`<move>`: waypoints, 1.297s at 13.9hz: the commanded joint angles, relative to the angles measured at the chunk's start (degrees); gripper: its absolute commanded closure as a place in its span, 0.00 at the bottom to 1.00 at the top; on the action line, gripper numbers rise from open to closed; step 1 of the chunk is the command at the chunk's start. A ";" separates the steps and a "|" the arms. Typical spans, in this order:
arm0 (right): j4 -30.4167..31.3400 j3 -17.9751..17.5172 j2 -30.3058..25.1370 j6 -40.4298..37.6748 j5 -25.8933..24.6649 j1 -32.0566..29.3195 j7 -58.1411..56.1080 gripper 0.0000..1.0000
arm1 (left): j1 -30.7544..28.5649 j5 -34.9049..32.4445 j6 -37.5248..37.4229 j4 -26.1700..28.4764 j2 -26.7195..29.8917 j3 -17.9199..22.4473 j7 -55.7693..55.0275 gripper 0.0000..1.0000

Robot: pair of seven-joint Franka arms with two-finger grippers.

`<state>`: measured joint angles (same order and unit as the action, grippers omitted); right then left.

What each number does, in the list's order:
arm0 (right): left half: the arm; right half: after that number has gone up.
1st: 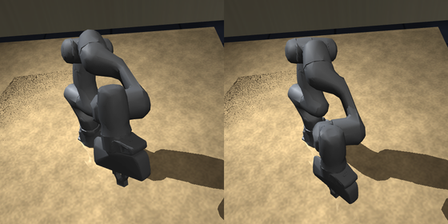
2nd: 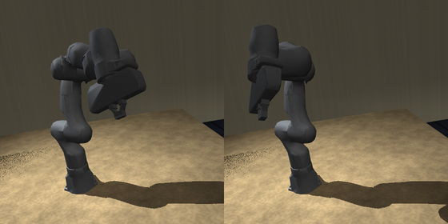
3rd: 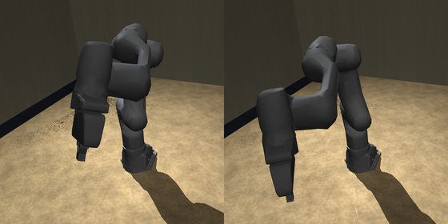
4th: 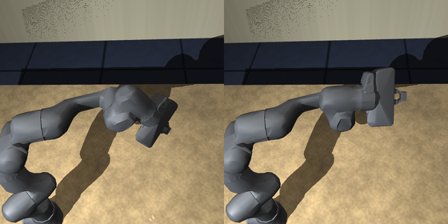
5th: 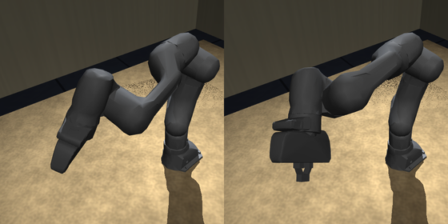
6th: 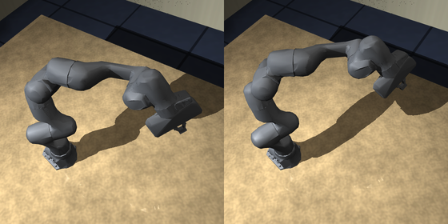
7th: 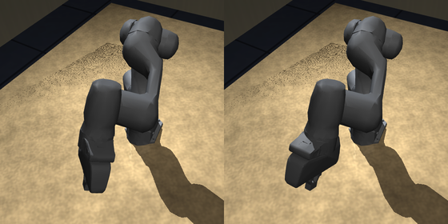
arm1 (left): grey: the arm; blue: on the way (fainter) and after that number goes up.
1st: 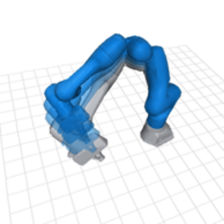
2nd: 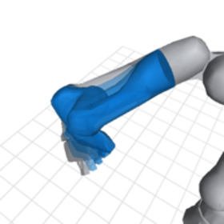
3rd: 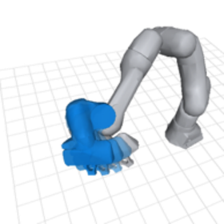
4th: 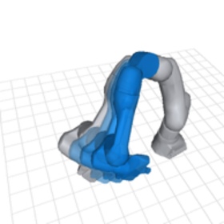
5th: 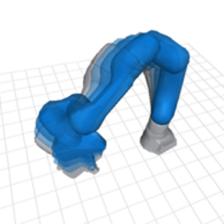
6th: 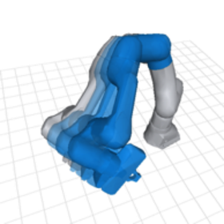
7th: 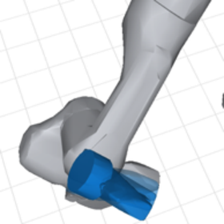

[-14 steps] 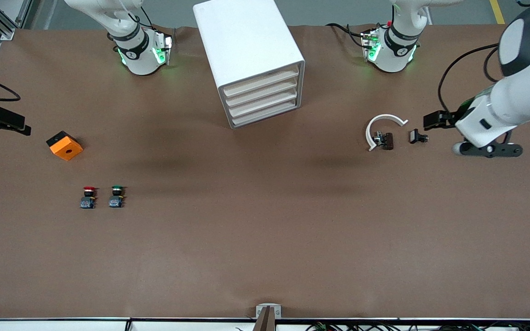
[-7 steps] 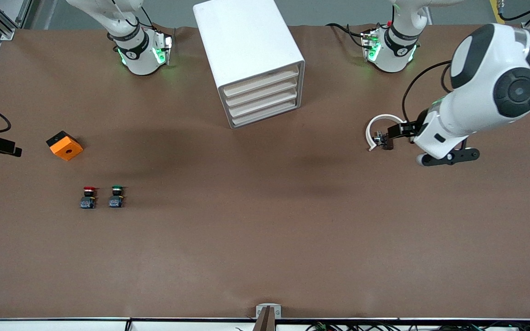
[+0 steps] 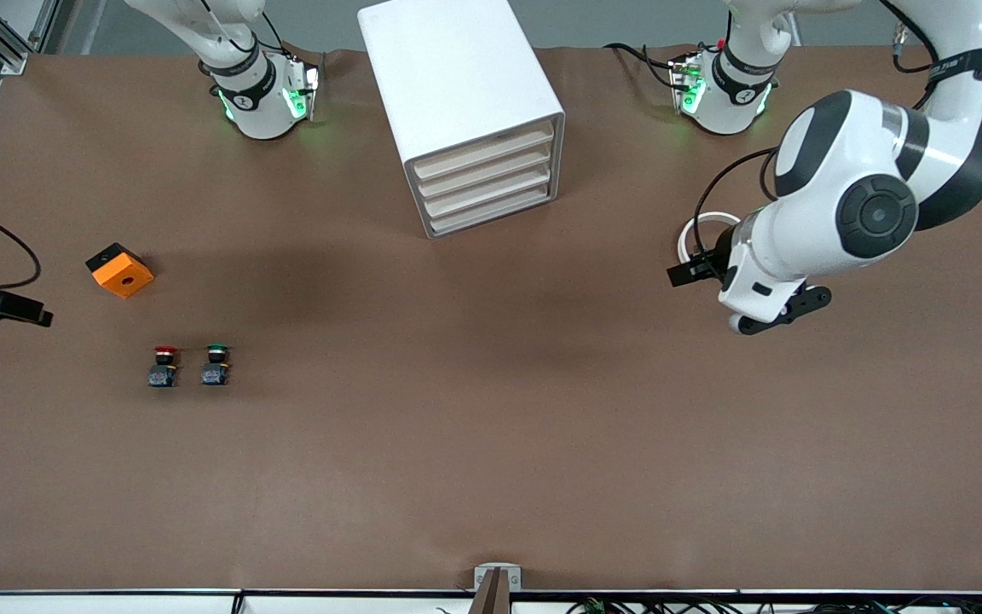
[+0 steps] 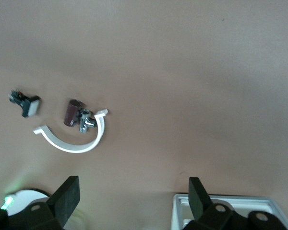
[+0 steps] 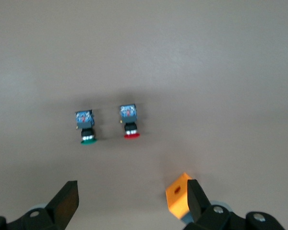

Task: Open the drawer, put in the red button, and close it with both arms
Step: 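Grasp the red button with the right gripper while the left gripper reaches the drawer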

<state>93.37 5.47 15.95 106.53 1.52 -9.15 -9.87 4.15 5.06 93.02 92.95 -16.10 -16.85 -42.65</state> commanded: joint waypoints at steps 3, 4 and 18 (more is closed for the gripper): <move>7.87 -0.54 3.29 14.38 0.76 0.89 -0.06 0.00 | 3.40 0.30 0.05 -5.39 -6.48 -0.29 -13.83 0.00; 8.49 -0.63 4.69 17.10 0.77 0.89 -0.06 0.00 | 4.28 0.30 0.05 -6.71 -8.23 -0.29 -17.61 0.00; 14.12 -1.86 15.34 35.59 0.85 1.15 -0.15 0.00 | 8.07 13.82 -1.26 -12.96 -20.72 -0.37 -54.11 0.00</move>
<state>107.35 4.16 30.84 141.69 1.52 -7.79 -9.79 12.12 16.71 93.53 82.10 -34.64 -16.96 -93.53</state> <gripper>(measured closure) 0.000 0.000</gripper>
